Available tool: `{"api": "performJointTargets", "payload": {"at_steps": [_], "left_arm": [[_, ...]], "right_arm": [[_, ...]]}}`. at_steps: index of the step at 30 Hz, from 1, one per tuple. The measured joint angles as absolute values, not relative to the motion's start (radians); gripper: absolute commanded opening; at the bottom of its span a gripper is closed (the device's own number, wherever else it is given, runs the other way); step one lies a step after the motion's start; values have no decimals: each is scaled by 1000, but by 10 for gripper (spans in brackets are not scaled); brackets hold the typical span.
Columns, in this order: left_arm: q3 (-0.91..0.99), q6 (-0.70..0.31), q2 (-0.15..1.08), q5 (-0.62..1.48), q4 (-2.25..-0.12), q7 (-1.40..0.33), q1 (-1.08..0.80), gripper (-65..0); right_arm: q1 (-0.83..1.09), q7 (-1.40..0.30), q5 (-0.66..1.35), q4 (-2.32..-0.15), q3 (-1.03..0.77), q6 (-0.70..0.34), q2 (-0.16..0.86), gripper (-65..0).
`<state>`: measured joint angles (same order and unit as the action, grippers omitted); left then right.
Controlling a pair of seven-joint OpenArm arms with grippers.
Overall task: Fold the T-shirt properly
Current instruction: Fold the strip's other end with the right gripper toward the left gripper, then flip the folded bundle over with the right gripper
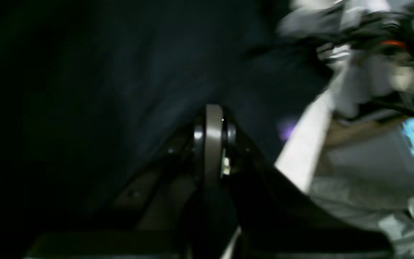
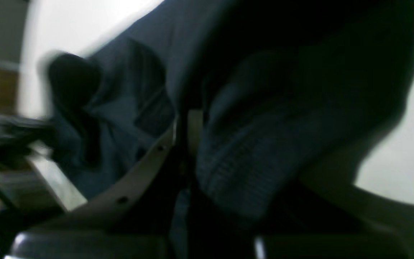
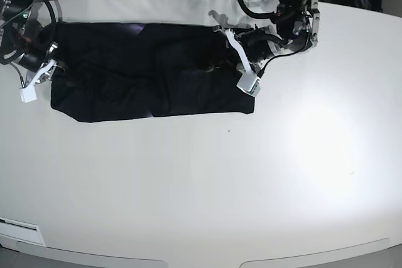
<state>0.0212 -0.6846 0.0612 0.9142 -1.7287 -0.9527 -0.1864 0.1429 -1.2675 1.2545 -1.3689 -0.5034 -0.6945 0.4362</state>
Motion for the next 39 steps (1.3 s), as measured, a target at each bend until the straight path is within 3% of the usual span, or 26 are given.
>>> {"api": "performJointTargets", "payload": {"at_steps": [3,7,11,15,20,26,33,39], "left_arm": [[21,-686,82,983,-1755,-993,-151,-485],[21,-686,125,986,-1761,-1015,-150,-483],[21,-686,155,984,-1761,-1015,-149,-483],[21,-686,192,987,-1761,-1015,-149,-483],[20,-686,197,983,-1761,-1015,-149,-483],[20,-686,197,976,-1761,-1015,-149,-483],[20,-686,197,976,-1761,-1015,-149,-483],[20,-686,196,981,-1761,-1014,-149,-483]], "right_arm": [[142,-1235,1050,-1510,-504,-693,488,-650],[148,-1112,771,-1657,-503,-589,540,-650],[150,-1111,634,-1760,-504,-479,563,-650],[153,-1185,756,-1904,-504,-393,556,-650],[186,-1197,933,-2011,-505,-418,518,-650],[225,-1242,1147,-2060,-506,-503,366,-650],[228,-1254,1150,-2059,-506,-566,209,-650],[232,-1254,1144,-2059,-506,-566,149,-650]]}}
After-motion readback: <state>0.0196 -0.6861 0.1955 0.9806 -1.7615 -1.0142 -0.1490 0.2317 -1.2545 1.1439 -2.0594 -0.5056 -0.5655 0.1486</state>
